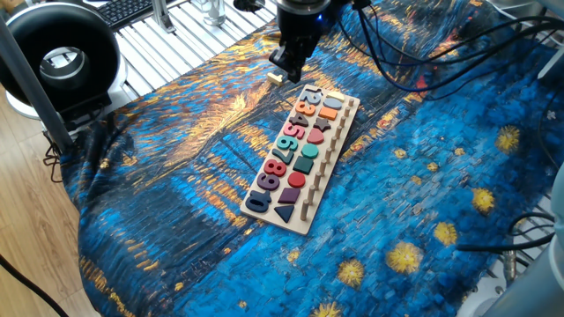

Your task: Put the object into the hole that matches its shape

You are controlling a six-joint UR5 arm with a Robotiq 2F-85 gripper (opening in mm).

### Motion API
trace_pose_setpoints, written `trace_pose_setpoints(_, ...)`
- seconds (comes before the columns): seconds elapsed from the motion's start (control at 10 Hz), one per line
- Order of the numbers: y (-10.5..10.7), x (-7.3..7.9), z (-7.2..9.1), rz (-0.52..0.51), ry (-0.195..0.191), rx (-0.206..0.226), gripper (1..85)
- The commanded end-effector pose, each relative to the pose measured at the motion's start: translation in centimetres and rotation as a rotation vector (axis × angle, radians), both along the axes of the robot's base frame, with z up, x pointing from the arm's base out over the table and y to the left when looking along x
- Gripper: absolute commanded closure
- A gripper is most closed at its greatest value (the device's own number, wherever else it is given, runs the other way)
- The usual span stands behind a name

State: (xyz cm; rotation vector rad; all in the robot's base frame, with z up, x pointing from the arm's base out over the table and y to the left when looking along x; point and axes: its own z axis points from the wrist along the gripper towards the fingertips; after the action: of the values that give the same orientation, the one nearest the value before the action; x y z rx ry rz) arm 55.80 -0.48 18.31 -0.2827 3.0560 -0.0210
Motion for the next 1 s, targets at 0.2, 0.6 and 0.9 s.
trace_pose_setpoints(0.2,-0.1,0.0,-0.5,0.026,-0.021,0.044,84.7)
trace_pose_setpoints(0.6,-1.3,-0.7,-0.7,0.032,0.004,0.001,84.7)
trace_pose_setpoints(0.9,-1.3,-0.6,-0.7,0.03,-0.004,0.001,84.7)
